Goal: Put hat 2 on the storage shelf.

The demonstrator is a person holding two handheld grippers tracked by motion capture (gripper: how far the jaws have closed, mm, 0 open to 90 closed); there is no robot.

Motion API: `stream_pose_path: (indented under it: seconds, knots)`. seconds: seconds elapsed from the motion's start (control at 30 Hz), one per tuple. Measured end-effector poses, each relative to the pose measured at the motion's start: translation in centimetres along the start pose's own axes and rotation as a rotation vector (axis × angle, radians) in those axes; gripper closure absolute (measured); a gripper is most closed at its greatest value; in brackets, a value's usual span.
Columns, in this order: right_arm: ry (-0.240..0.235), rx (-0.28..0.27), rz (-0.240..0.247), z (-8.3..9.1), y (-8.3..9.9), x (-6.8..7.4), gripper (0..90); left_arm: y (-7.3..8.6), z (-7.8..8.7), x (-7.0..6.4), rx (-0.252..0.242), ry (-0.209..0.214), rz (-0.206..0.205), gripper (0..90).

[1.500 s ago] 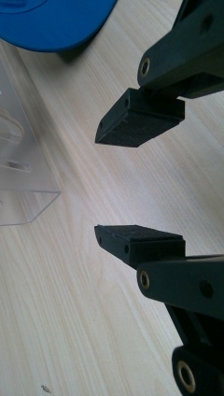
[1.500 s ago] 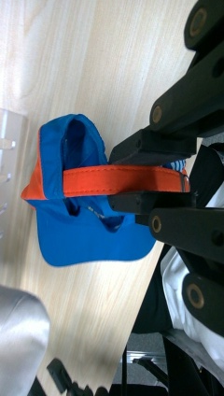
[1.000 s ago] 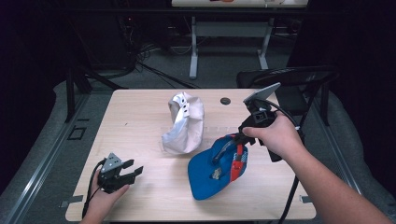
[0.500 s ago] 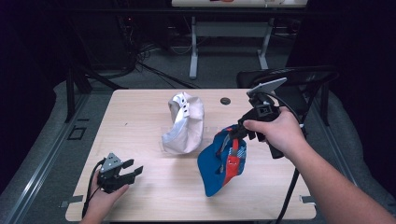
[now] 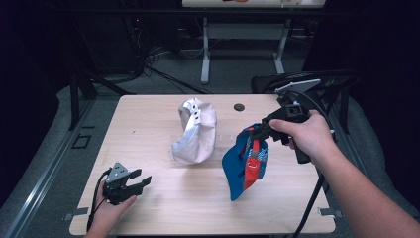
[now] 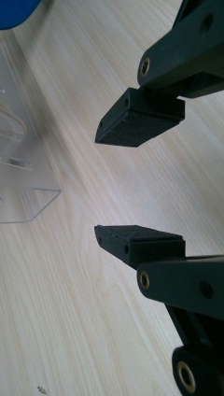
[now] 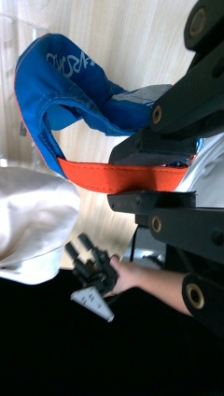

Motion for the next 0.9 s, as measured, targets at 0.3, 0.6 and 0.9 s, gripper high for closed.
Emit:
stream_pose_path:
  seconds: [0.3, 0.6, 0.9]
  knots:
    - [-0.104, -0.076, -0.041, 1.4, -0.3, -1.3, 77.7, 0.0, 0.0, 0.2, -0.001, -0.001, 0.003, 49.2]
    - [-0.164, -0.163, -0.065, 2.5, -1.5, -1.5, 77.7, 0.0, 0.1, 0.2, -0.003, -0.003, 0.01, 49.2]
    - [-0.191, -0.259, -0.088, 3.7, -3.3, -1.4, 77.7, -0.1, 0.2, 0.4, -0.001, 0.002, 0.008, 49.2]
Point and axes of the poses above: each handheld gripper's, and its own axes: z roughly backward along the jaws, y roughly out of its underside, x roughly to its left, the point moved 1 cm from there along -z, roughly forward along the jaws, and after that the axes turned 11 degrees about z, right-handed, at the moved point
